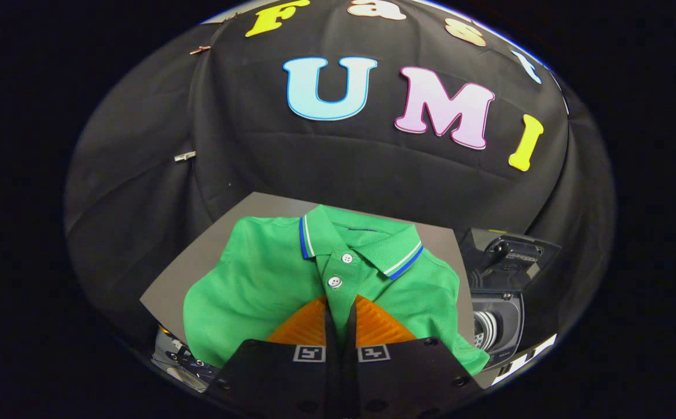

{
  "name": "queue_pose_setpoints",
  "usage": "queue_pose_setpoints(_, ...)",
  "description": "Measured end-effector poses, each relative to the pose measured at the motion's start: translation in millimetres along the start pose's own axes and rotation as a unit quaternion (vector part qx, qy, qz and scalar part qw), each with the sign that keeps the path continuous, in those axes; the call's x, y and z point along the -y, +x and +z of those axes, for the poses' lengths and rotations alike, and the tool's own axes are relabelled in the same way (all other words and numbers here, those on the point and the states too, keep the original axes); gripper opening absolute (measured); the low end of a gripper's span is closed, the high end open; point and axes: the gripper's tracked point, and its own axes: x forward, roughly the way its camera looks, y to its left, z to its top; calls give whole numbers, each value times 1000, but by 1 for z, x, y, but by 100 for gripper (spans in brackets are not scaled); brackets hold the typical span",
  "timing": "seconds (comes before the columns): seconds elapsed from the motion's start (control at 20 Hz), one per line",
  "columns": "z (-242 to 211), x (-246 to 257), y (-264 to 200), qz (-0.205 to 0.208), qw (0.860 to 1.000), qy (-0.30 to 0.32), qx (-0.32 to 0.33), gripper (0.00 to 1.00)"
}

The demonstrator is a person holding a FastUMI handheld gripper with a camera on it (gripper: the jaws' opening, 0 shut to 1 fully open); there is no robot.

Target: Put the clothes into the washing machine and then close the washing machine lid.

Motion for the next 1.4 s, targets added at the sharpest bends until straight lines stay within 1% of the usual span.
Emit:
queue_pose_setpoints(0.1, 0, 4, -4, 19, 1000, 22, -3, 5)
queue_pose_setpoints(0.2, 2, 19, -9, 17, 999, 37, -13, 5)
queue_pose_setpoints(0.35, 14, 51, -17, 13, 1000, 27, 8, 5)
queue_pose_setpoints(0.5, 12, 83, -22, 31, 999, 23, 5, 5)
queue_pose_setpoints(0.85, 26, 197, -49, 52, 997, 56, 19, 5)
queue_pose_setpoints(1.0, 29, 257, -52, 40, 996, 76, 21, 5)
queue_pose_setpoints(1.1, 29, 293, -49, 31, 995, 97, 14, 5)
queue_pose_setpoints(1.2, 28, 321, -42, 34, 993, 115, 12, 5)
queue_pose_setpoints(1.3, 23, 350, -30, 31, 993, 113, 8, 5)
queue_pose_setpoints(1.4, 15, 368, -18, 37, 993, 114, -1, 5)
